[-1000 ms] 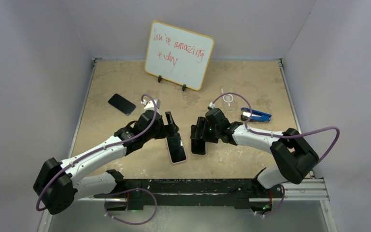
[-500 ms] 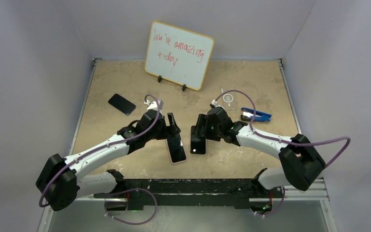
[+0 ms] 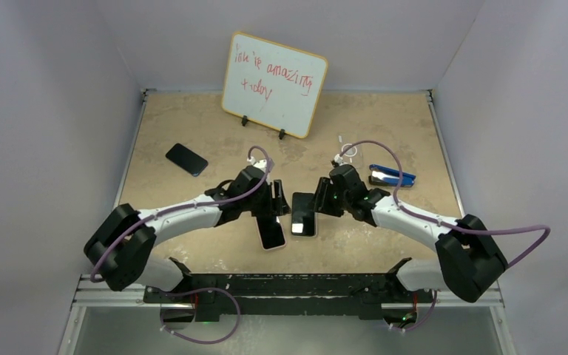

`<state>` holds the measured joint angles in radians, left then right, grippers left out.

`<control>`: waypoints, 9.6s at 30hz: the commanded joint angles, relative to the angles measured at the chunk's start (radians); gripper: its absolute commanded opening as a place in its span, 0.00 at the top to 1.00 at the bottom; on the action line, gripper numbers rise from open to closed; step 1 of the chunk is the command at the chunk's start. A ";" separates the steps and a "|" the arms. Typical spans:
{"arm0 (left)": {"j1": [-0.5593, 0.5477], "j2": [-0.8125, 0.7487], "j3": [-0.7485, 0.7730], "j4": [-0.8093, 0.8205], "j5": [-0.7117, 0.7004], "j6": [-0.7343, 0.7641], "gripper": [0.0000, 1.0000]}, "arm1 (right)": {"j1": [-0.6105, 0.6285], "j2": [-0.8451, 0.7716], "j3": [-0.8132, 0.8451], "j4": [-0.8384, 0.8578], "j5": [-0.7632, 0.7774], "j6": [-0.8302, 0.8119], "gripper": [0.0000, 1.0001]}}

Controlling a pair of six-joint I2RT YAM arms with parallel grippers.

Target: Put the phone into the phone case

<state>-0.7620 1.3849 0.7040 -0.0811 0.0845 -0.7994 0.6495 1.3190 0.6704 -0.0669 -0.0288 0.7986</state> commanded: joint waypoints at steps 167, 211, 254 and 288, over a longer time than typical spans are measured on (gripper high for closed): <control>0.021 0.207 0.057 0.244 0.368 -0.100 0.76 | -0.175 0.128 -0.323 0.837 -0.506 0.226 1.00; 0.288 -0.171 0.005 0.879 0.824 -0.358 0.21 | -0.197 -0.369 -0.268 1.185 -0.659 0.475 1.00; 0.287 -0.204 -0.023 0.603 0.730 -0.254 0.31 | -0.185 -0.352 -0.272 1.142 -0.426 0.519 1.00; 0.151 -0.176 -0.033 0.544 0.591 -0.275 0.52 | -0.186 -0.402 -0.303 1.011 -0.440 0.452 1.00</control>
<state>-0.6231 1.2461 0.6365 0.4759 0.7223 -1.1160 0.4644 0.9379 0.3382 0.8501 -0.4225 1.2449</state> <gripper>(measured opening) 0.420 0.072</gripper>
